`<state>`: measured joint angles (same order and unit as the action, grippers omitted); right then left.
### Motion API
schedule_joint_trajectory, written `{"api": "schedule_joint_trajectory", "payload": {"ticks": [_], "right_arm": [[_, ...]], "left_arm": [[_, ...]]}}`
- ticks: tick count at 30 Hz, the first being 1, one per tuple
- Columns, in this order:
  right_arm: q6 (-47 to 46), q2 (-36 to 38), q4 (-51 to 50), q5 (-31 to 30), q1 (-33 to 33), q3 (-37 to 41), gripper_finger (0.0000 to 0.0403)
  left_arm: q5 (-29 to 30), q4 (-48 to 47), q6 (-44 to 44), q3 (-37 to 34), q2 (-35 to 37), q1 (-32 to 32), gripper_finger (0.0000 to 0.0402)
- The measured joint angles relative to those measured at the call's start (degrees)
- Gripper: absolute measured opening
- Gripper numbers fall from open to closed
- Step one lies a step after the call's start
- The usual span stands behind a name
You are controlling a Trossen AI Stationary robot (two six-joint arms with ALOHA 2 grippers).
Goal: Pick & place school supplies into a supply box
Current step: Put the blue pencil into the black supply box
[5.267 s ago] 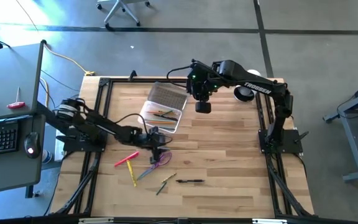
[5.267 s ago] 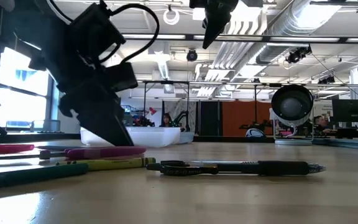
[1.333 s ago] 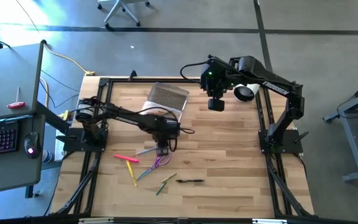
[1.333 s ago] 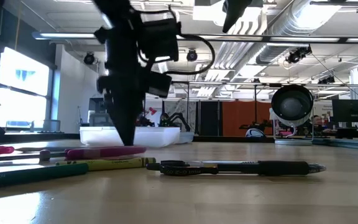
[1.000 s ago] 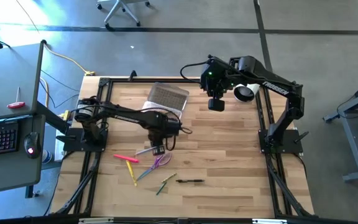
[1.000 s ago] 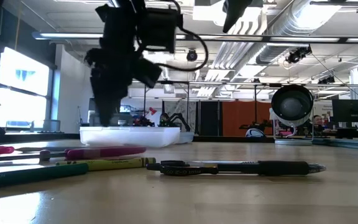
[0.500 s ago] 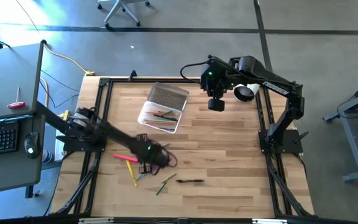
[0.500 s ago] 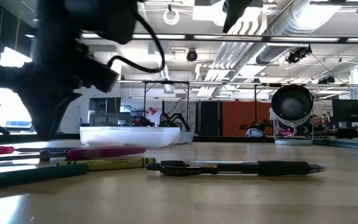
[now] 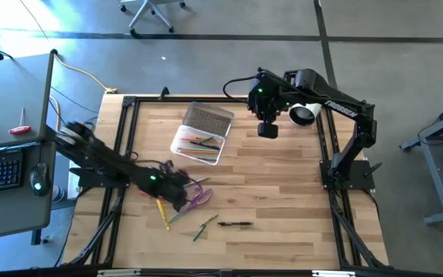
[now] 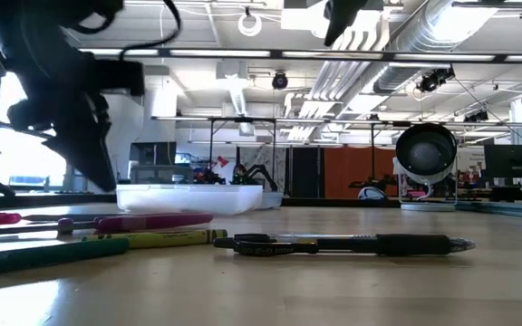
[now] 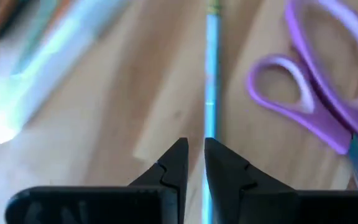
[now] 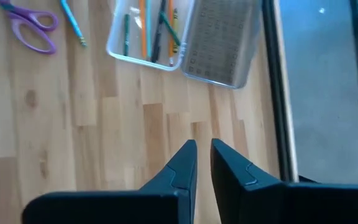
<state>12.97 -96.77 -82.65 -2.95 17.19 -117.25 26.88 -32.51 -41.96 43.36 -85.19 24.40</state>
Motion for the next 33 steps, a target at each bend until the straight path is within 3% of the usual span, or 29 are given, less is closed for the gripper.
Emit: {"api": "schedule_joint_trajectory", "payload": {"ticks": [4, 7, 10, 13, 24, 33], "right_arm": [[0.5, 0.0, 0.1, 0.8, 0.0, 0.0, 0.0023], [1.7, 0.0, 0.5, 0.8, 0.0, 0.0, 0.0024], [2.5, 0.0, 1.0, 0.8, 0.0, 0.0, 0.0025], [2.5, 0.0, 1.5, 0.8, 0.0, 0.0, 0.0023], [2.6, 0.0, 3.2, 0.8, 0.1, 0.0, 0.0022], [2.6, 0.0, 4.0, 0.8, 0.1, 0.0, 0.0021]], "left_arm": [[4.2, 8.6, -1.8, -7.6, 7.2, 0.0, 0.0088], [7.7, 23.0, -1.8, -14.1, 10.3, 0.0, 0.0088], [8.2, 38.6, -1.8, -19.4, 10.2, 0.0, 0.0088], [7.7, 46.2, -1.9, -22.0, 9.2, 0.0, 0.0088], [7.3, 48.0, -3.4, -22.1, 2.5, -1.5, 0.0096], [8.2, 53.5, -1.3, -19.6, -4.0, -1.5, 0.0175]]}}
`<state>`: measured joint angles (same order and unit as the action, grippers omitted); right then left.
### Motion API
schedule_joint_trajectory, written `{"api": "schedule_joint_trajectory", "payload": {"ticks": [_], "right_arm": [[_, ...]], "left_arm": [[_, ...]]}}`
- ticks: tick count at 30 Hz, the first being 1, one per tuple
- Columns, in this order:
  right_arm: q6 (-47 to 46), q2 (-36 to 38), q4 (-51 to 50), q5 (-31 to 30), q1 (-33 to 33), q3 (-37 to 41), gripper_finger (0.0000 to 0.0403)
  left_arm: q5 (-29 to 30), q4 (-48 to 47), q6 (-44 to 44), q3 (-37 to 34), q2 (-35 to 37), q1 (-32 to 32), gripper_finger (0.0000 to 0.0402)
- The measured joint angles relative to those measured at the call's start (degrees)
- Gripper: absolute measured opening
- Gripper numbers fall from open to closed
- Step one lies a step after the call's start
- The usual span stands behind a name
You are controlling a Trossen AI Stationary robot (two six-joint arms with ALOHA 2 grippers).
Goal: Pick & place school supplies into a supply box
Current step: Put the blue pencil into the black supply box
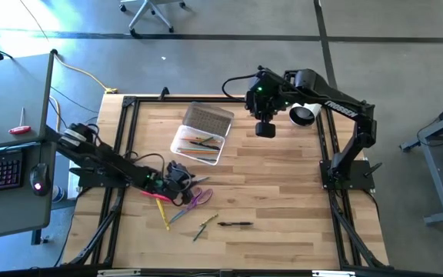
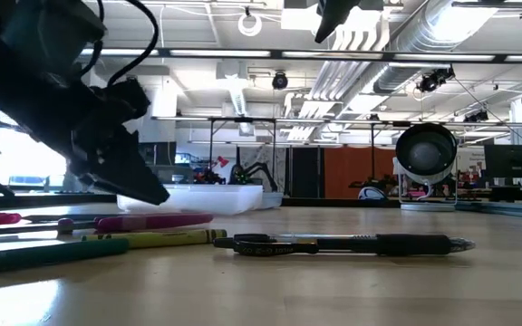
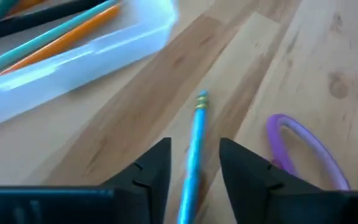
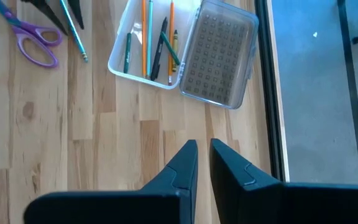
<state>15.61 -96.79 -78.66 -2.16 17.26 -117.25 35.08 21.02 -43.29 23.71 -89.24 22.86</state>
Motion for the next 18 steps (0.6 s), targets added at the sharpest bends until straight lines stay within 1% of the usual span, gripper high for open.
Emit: {"api": "schedule_joint_trajectory", "payload": {"ticks": [4, 8, 10, 12, 16, 18], "right_arm": [[-0.1, 0.0, 0.1, 0.0, 0.0, 0.0, 0.0020], [-0.1, 0.0, 0.2, 0.0, 0.0, 0.0, 0.0020], [-0.1, 0.0, 0.2, 0.0, 0.0, 0.0, 0.0019], [-0.1, 0.0, 0.2, 0.0, 0.0, 0.0, 0.0019], [-0.1, 0.0, 0.2, 0.0, 0.0, 0.0, 0.0020], [-0.1, 0.0, 0.1, 0.0, 0.0, 0.0, 0.0020]], "left_arm": [[0.4, -0.4, 1.5, 1.0, -3.0, 0.0, 0.0197], [2.6, 1.2, -1.1, 0.9, -7.6, 0.1, 0.0195], [3.5, 2.0, -4.2, 0.8, -10.5, 0.1, 0.0186], [6.3, 3.5, -6.3, 1.0, -13.9, 0.2, 0.0172], [8.9, 8.2, -7.0, 1.1, -18.5, 0.1, 0.0141], [9.2, 9.0, -6.7, 1.1, -18.9, 0.1, 0.0129]]}}
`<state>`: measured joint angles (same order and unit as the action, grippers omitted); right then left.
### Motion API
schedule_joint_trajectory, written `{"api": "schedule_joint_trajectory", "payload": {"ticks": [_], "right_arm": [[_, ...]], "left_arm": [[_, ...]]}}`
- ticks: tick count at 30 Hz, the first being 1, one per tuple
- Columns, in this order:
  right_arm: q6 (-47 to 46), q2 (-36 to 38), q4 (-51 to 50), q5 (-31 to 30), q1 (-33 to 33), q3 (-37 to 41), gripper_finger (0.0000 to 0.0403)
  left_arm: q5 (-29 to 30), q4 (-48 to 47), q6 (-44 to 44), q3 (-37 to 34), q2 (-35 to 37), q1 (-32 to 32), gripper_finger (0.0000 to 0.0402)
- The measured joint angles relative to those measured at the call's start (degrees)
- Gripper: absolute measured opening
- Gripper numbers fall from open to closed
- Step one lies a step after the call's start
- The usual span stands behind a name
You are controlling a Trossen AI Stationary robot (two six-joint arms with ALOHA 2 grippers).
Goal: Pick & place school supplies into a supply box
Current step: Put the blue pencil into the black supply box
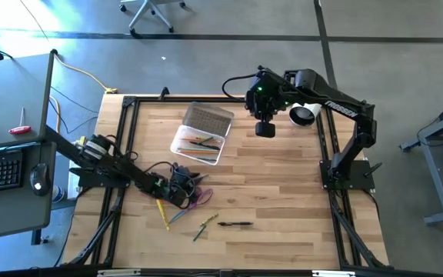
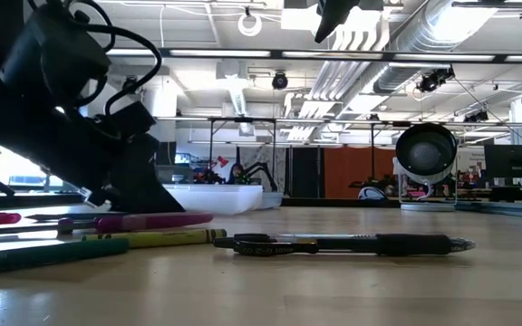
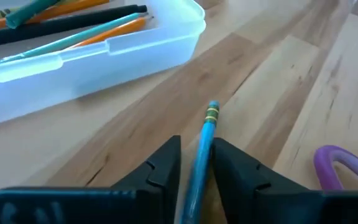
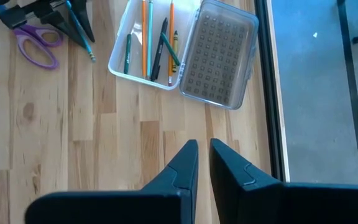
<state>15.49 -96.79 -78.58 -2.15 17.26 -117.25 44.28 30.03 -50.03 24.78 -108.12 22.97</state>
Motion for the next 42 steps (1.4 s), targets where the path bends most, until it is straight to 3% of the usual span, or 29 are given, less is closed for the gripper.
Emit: {"api": "schedule_joint_trajectory", "payload": {"ticks": [8, 13, 18, 26, 35, 38, 42], "right_arm": [[0.0, 0.0, 0.0, 0.0, 0.0, 0.0, 0.0021], [0.0, 0.0, 0.0, 0.0, 0.0, 0.0, 0.0017], [0.0, 0.0, 0.0, 0.0, 0.0, 0.0, 0.0019], [0.0, 0.0, 0.0, 0.0, 0.0, 0.0, 0.0017], [0.0, 0.0, 0.0, 0.0, 0.0, 0.0, 0.0019], [0.0, 0.0, 0.4, 0.0, 0.0, 0.0, 0.0018], [0.0, 0.0, 0.5, 0.0, 0.0, 0.0, 0.0020]], "left_arm": [[0.1, -1.4, 0.4, -0.1, 0.0, -0.1, 0.0092], [0.5, -0.9, 0.5, -0.1, 0.2, -0.1, 0.0035], [0.9, 2.1, 3.4, -0.5, 1.1, -0.1, 0.0034], [-1.5, 1.4, 11.4, -0.8, 8.4, -0.2, 0.0034], [1.3, 2.3, 22.2, 1.2, 16.0, -1.1, 0.0032], [-1.0, -1.9, 24.6, 2.4, 19.4, -5.2, 0.0032], [-12.4, -10.7, 29.7, 6.1, 22.7, -13.8, 0.0037]]}}
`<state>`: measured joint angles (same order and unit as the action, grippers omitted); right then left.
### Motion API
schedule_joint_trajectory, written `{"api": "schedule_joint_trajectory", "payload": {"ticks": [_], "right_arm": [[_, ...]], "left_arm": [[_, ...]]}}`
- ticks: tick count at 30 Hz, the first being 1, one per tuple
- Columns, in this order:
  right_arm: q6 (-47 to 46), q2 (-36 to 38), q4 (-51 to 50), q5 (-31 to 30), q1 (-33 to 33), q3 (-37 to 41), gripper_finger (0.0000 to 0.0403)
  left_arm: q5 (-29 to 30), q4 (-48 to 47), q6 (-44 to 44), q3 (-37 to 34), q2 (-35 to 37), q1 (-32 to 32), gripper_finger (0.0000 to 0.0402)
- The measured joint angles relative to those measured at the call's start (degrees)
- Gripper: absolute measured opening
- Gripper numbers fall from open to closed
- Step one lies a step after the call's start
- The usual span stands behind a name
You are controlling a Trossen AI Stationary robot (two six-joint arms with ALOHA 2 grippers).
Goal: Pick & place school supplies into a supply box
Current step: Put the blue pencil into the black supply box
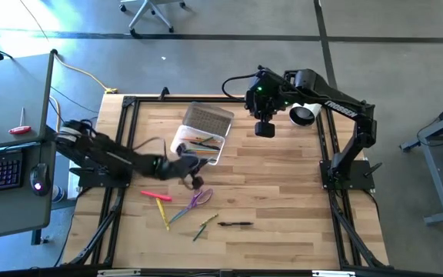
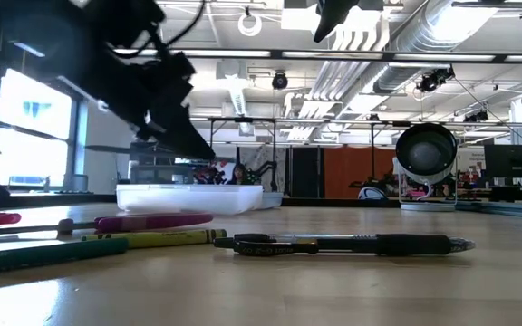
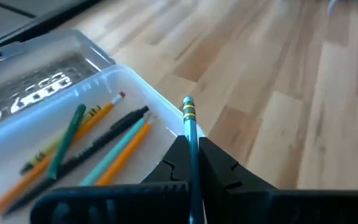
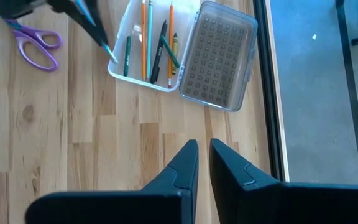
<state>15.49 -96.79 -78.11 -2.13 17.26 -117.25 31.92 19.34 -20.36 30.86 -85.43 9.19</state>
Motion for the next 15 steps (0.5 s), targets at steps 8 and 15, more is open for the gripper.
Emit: {"api": "schedule_joint_trajectory", "payload": {"ticks": [8, 15], "right_arm": [[0.0, 0.0, 0.0, 0.0, 0.0, 0.0, 0.0017], [0.0, 0.0, 0.0, 0.0, 0.0, 0.0, 0.0018]], "left_arm": [[-17.0, -21.1, 16.3, 10.3, -0.4, -16.3, 0.0041], [-29.2, -22.4, 19.9, 11.5, -3.3, -25.1, 0.0043]]}}
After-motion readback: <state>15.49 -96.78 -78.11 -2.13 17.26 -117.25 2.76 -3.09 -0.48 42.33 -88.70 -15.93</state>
